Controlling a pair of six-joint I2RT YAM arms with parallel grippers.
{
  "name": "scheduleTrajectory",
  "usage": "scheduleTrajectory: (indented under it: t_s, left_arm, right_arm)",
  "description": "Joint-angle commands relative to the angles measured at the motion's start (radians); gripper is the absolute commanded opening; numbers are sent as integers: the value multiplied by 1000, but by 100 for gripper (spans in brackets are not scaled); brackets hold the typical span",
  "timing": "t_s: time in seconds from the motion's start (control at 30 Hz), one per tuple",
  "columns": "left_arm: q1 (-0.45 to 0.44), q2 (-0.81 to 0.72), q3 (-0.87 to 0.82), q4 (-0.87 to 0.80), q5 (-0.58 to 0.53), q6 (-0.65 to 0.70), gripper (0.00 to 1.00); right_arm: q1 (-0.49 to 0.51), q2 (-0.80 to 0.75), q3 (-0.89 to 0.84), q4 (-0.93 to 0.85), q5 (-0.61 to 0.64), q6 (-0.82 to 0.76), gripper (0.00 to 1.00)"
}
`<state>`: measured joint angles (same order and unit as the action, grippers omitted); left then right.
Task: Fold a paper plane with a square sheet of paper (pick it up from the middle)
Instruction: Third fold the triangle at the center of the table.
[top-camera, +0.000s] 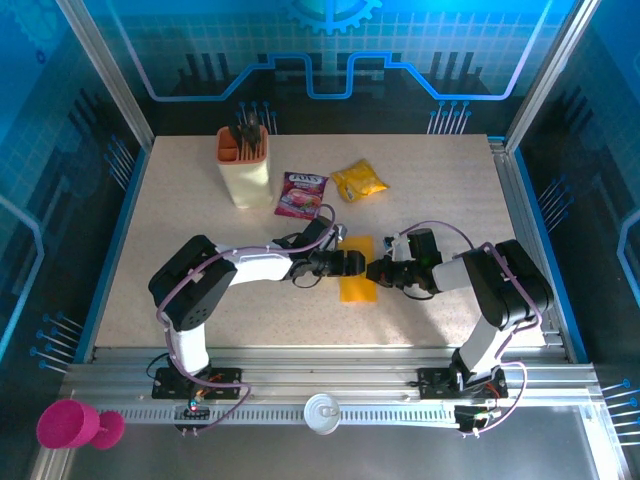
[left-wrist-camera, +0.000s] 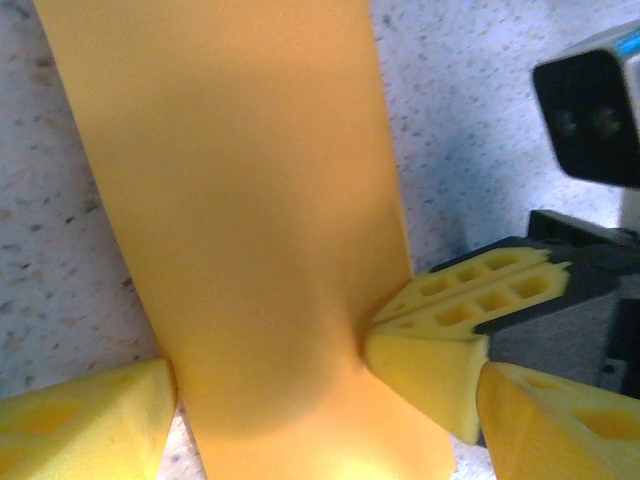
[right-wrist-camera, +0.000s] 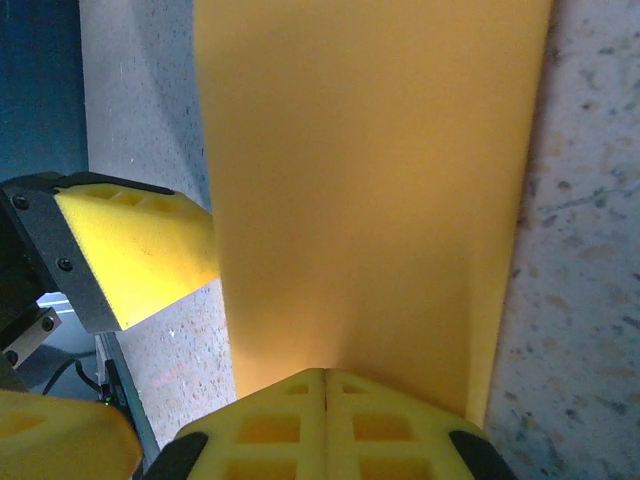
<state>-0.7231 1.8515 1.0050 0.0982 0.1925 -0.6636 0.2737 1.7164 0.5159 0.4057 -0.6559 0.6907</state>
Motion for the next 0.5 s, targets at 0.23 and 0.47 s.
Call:
scheduleTrajectory:
  t_s: [0.23,0.47]
  left_arm:
    - [14,-25,-87,218,73,-64,80]
    - [54,-26,-126,310,112,-93,81]
  right_arm:
    - [-24,63,-42,-105,100,-43,0]
    - [-28,63,-40,-113,100,-45,0]
